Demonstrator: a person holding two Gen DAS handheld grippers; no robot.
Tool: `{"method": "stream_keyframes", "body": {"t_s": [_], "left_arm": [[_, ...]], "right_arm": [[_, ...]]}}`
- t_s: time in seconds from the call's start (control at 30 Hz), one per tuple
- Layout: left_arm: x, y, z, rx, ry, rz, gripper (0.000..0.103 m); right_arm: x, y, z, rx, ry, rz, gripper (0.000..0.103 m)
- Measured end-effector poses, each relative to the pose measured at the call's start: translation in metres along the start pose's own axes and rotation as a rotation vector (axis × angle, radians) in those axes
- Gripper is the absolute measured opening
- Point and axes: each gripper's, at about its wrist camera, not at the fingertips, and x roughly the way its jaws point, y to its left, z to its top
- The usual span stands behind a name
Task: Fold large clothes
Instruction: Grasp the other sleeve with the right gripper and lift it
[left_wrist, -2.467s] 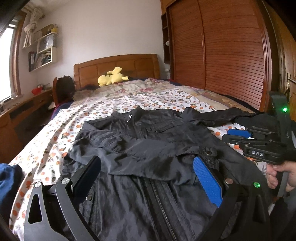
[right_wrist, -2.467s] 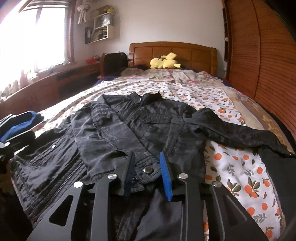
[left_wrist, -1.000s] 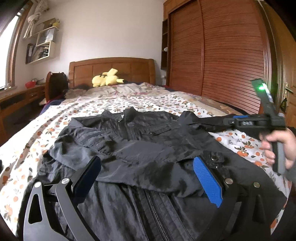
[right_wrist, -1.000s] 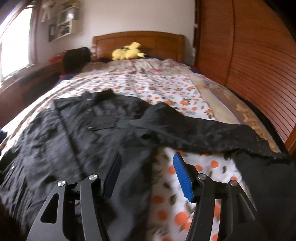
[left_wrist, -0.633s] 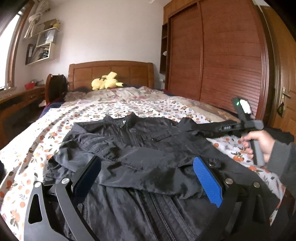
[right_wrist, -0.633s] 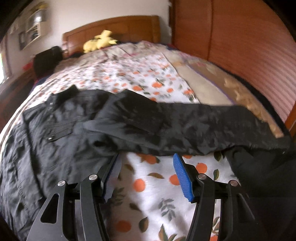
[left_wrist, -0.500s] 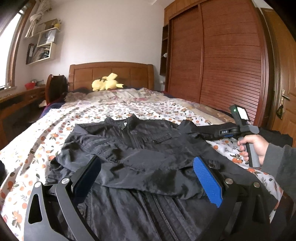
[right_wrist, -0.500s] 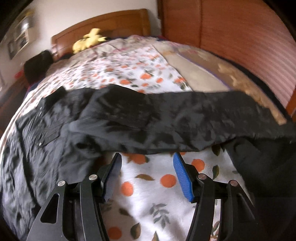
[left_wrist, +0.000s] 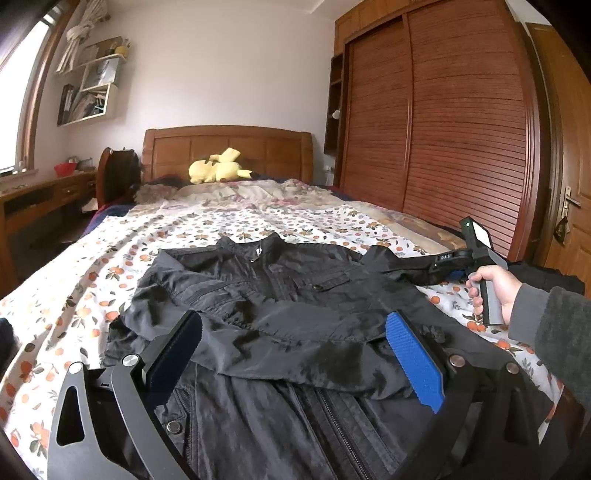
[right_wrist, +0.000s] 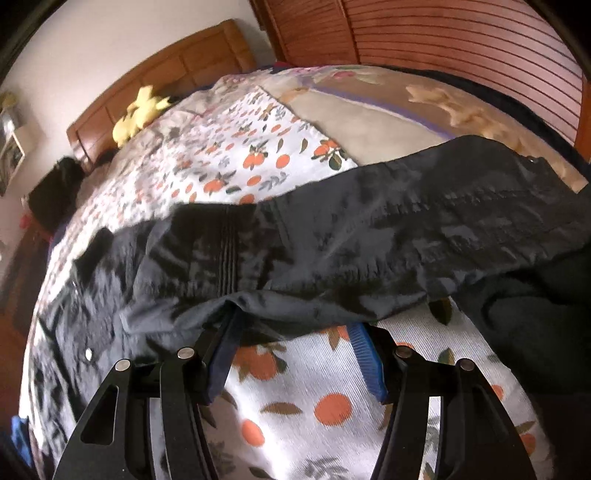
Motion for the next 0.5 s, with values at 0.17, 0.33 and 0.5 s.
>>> {"method": "stream_keyframes", "body": {"t_s": [0.17,0.33,0.5], "left_arm": [[0.001,0.0,0.001,0.002,0.009,-0.001,0.1],[0.003,-0.001,0.0,0.004,0.011,0.0,0.1],[0.003,-0.002,0.0,0.005,0.012,0.0,0.1]], "right_arm": [[0.007,0.004,0.009,-0.005,0.014,-0.006,0.026],[-0.012,0.042,0.012,-0.186,-0.082,-0.05,0.004],[-0.055,0.097,0.002,-0.368,-0.167,0.042,0.003]]}}
